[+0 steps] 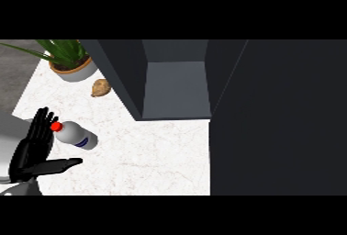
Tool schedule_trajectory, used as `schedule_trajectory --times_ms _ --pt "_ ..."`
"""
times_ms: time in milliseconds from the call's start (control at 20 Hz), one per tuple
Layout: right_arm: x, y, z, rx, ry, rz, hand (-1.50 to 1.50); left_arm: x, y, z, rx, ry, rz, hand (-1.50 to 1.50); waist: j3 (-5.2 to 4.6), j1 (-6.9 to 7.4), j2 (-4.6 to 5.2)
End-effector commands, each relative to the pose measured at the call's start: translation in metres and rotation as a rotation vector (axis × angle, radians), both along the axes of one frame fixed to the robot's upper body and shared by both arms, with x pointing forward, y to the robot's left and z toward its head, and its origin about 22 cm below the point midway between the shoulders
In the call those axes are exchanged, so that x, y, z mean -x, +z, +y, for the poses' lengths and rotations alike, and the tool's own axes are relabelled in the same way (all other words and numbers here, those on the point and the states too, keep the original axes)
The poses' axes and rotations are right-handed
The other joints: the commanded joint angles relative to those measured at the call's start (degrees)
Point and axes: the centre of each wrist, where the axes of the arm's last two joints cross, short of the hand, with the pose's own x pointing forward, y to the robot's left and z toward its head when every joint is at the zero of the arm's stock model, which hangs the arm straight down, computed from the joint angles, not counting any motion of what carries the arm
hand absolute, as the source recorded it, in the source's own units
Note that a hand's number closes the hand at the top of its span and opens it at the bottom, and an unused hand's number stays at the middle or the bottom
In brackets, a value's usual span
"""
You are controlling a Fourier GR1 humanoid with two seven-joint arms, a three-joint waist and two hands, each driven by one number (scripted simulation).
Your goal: Pick up the bottled water, place it into the cabinet and close the cabinet
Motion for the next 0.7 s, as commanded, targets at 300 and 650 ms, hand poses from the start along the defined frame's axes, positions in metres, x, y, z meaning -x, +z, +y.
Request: schedule_trajectory --times_ms 300,650 --pt "0.02 0.031 0.001 0.003 0.021 -0.027 -1.5 0.001 -0.047 0.008 0.118 -0.098 0.034 -1.5 -0.05 -0.36 0.05" --pt "0.016 0.021 -0.001 -0.025 0.007 -0.047 -1.5 -0.015 -0.067 -0.026 0.202 -0.154 0.022 -1.5 -0.07 -0.31 0.27"
